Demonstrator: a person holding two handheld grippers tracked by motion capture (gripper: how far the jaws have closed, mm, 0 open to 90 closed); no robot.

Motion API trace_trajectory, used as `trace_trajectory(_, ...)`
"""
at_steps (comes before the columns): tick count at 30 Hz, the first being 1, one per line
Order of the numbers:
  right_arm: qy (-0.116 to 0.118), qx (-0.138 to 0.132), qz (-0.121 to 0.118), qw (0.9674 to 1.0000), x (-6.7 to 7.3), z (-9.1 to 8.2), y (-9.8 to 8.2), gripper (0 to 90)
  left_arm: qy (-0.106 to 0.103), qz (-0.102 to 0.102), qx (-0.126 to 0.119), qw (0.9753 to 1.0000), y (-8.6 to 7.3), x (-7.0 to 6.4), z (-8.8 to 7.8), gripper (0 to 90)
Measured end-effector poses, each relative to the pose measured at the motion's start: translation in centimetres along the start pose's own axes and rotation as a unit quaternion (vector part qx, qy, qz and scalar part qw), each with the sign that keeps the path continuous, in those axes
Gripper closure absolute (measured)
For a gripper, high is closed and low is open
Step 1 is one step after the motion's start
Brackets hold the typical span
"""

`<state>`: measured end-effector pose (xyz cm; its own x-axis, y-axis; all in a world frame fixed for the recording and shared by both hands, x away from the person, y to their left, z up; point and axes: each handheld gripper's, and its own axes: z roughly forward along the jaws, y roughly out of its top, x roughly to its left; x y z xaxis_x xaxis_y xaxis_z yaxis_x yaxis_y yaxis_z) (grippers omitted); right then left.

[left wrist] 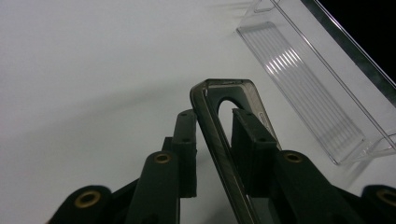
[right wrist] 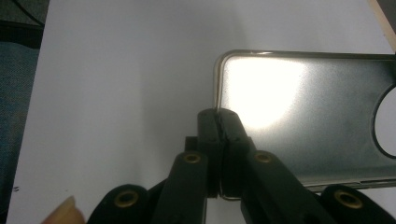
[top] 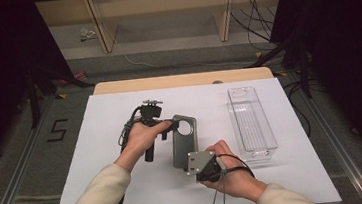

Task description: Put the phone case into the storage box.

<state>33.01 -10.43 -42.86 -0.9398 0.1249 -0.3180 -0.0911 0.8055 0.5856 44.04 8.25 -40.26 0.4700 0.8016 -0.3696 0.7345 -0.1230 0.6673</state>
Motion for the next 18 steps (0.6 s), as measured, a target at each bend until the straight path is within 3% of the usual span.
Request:
trace_trajectory(5, 0.002, 0.003, -0.002, 1.0000, 0.0, 0.1, 0.0, 89.6, -0.007, -0.023, -0.003, 0.9997, 0.1, -0.2, -0.2, 74.6)
trace_trajectory(10, 0.008, 0.008, 0.001, 0.9999, -0.1, 0.5, -0.2, 89.5, -0.030, -0.041, -0.012, 0.9986, 0.2, -0.6, -0.5, 78.4)
trace_trajectory(14, 0.003, 0.012, 0.005, 0.9999, -0.2, 0.7, -0.3, 89.4, -0.039, -0.045, -0.022, 0.9980, 0.2, -1.1, -0.7, 80.5)
trace_trajectory(18, 0.000, 0.014, 0.000, 0.9999, -0.3, 0.8, -0.4, 88.8, -0.045, -0.029, -0.036, 0.9979, 0.2, -1.6, -1.0, 81.9)
